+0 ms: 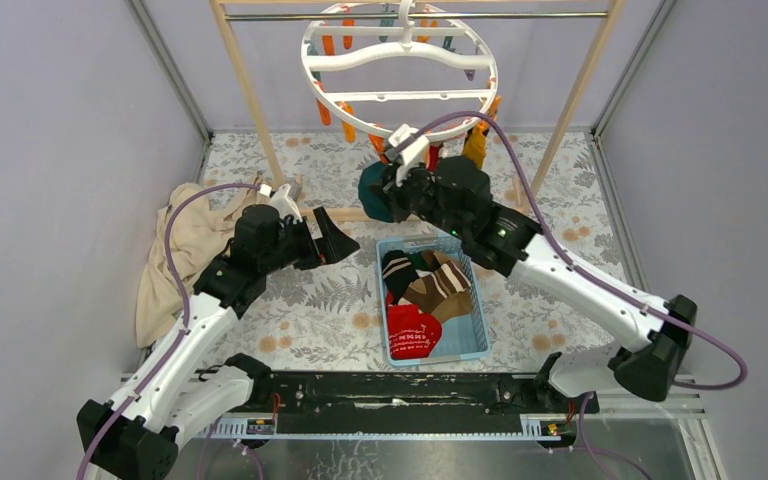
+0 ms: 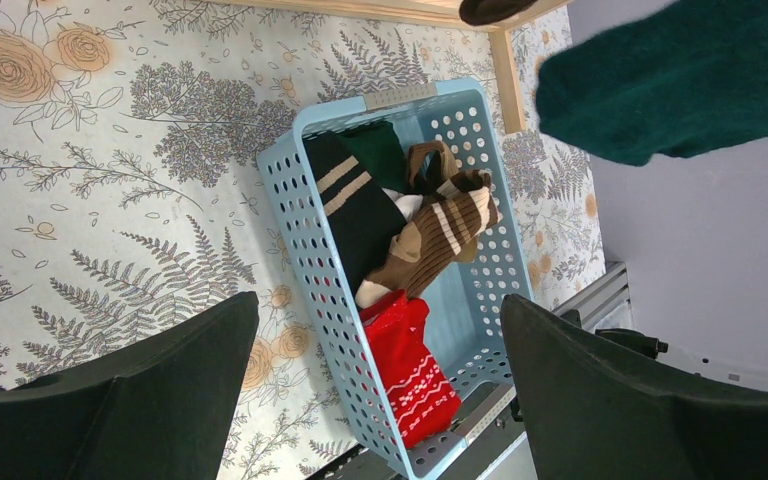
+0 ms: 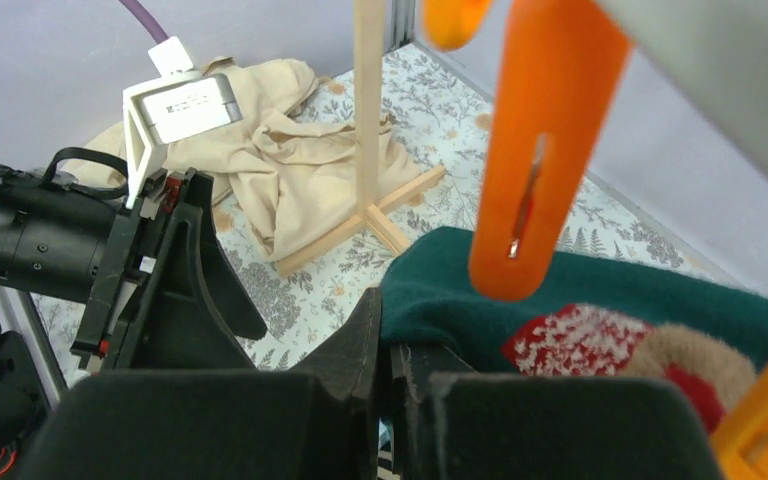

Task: Remove the socks clipped to the hanger
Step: Remove the sock from the hanger.

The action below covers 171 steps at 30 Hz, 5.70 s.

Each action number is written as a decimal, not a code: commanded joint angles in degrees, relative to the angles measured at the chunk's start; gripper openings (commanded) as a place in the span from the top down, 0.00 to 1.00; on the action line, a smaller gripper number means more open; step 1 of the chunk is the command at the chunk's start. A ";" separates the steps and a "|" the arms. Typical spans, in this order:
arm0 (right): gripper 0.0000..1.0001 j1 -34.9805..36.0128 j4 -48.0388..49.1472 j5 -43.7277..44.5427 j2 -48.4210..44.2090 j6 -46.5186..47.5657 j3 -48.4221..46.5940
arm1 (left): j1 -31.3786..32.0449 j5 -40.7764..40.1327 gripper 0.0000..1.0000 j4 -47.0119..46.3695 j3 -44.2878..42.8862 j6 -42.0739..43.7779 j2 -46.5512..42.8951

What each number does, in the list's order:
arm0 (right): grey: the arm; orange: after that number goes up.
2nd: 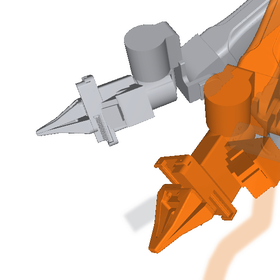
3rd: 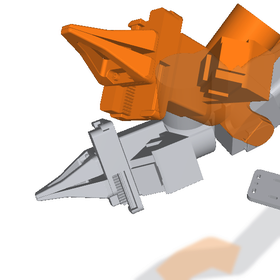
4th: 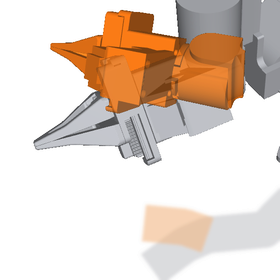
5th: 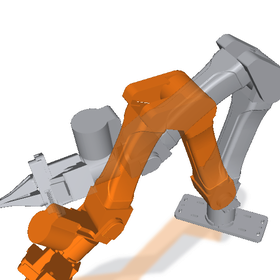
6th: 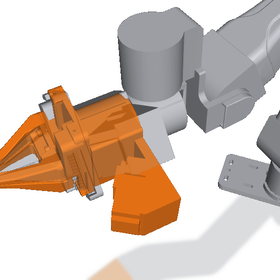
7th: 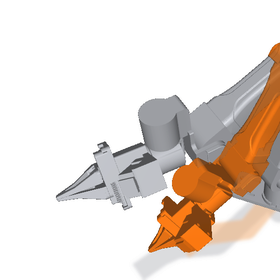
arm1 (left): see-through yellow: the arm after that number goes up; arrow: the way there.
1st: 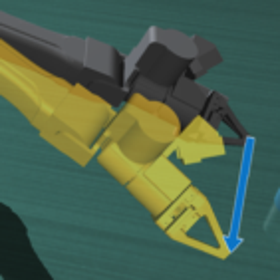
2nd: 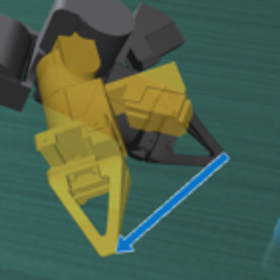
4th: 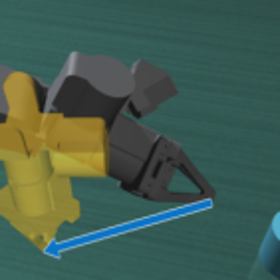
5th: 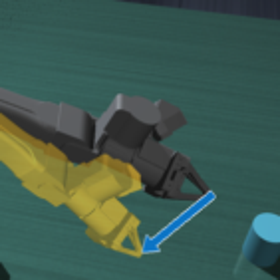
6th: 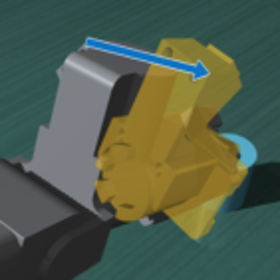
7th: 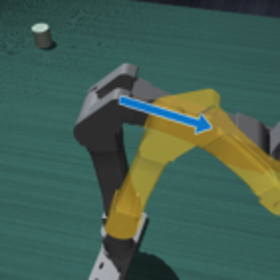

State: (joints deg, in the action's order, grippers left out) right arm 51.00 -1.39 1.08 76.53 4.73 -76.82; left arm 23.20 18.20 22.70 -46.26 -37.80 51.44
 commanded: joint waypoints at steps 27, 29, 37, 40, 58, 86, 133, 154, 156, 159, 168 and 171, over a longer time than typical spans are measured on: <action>1.00 5.77 -16.81 1.09 17.45 -3.83 -24.26 | 4.57 -5.39 0.01 -19.34 -2.97 -0.14 3.14; 1.00 5.75 -18.12 0.46 17.70 -4.41 -25.12 | 5.54 -7.99 0.01 -20.75 -2.55 0.44 2.87; 1.00 5.74 -19.78 -0.22 17.51 -6.38 -25.49 | 7.07 -9.32 0.50 -22.52 -3.92 1.92 4.37; 1.00 5.77 -20.09 -0.37 17.51 -6.70 -25.49 | 7.27 -8.97 0.63 -22.52 -4.50 1.75 4.87; 0.62 5.69 -19.92 2.64 12.88 -9.17 -19.83 | 7.50 -9.38 1.00 -20.51 -5.27 1.08 3.49; 1.00 5.25 -16.28 -0.66 8.55 -11.13 -13.63 | 7.82 -7.23 0.27 -26.59 -0.73 1.72 0.62; 0.24 1.22 -12.46 10.04 -13.07 -20.09 11.91 | 7.91 -5.72 0.28 -21.81 -2.04 2.25 -1.74; 0.29 -3.89 -8.19 11.24 -18.03 -20.35 11.38 | 7.91 -2.94 0.67 -22.54 -4.25 2.09 0.20; 0.29 -3.94 -7.48 9.72 -17.54 -20.93 12.19 | 7.91 -2.72 0.68 -22.52 -4.45 1.96 0.10; 0.30 -3.89 -5.25 6.74 -17.21 -22.03 14.69 | 7.91 -2.35 0.68 -22.57 -4.70 1.78 0.15; 0.34 -3.90 -0.74 -0.74 -18.44 -22.51 15.46 | 7.91 -1.96 0.70 -22.57 -5.23 1.24 -0.36; 0.35 -3.90 -3.00 2.61 -19.11 -22.04 14.22 | 7.89 -2.02 0.70 -22.55 -5.21 1.01 -0.71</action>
State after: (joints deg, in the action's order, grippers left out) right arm 47.42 -6.15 2.33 59.20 -17.50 -59.81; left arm 30.81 15.29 1.30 -49.69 -36.49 51.88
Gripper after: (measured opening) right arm 0.660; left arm 0.302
